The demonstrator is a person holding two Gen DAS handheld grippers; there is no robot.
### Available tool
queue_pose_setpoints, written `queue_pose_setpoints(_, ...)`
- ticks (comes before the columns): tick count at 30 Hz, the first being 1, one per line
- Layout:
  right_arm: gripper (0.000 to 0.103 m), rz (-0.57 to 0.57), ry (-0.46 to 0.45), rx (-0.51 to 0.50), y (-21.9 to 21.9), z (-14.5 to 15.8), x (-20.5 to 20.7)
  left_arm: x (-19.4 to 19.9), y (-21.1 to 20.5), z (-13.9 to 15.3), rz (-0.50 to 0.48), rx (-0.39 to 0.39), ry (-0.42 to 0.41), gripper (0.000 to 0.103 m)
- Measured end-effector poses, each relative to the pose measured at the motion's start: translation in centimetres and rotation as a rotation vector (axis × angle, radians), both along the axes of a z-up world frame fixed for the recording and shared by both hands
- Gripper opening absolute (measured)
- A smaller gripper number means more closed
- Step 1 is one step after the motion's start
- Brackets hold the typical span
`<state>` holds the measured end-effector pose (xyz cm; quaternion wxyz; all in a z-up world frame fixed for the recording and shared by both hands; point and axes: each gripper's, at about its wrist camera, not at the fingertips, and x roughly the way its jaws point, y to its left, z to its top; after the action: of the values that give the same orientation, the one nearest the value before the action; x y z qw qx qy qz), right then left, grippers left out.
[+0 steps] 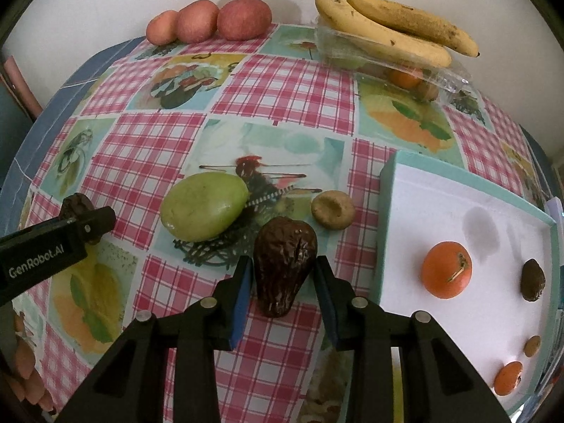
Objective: Organize fruits
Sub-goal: 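Carry both dark brown fruits into the white tray and open both tools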
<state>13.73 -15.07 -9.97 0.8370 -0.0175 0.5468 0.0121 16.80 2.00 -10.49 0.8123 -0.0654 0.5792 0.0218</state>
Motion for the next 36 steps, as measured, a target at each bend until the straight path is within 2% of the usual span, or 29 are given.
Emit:
queue_pose_setpoints(5,0.037,0.003,-0.013,0.006,-0.1,0.0,-0.2,0.1,-0.2,0.0,-0.014,0.0,0.003,0.06)
queue_pose_setpoints(12,0.036,-0.003,0.0,0.007,-0.1,0.0,-0.3,0.1,-0.1,0.2,-0.006,-0.061,0.011,0.06)
queue_pose_setpoints(14,0.033,-0.005,0.011,0.008,0.0,0.1,-0.3,0.2,-0.2,0.4,-0.003,-0.068,0.011,0.06)
queue_pose_setpoints(19,0.032,0.003,0.023,0.005,0.2,0.1,-0.5,0.2,-0.2,1.1,-0.003,-0.082,-0.004,0.06)
queue_pose_setpoints(27,0.031,-0.017,0.022,0.037,-0.2,1.0,-0.8,0.0,-0.2,4.0,-0.016,-0.137,-0.062,0.06)
queue_pose_setpoints(36,0.031,-0.034,-0.074,0.071,-1.0,5.1,-1.6,-0.6,-0.3,7.9,-0.031,-0.173,-0.16,0.06)
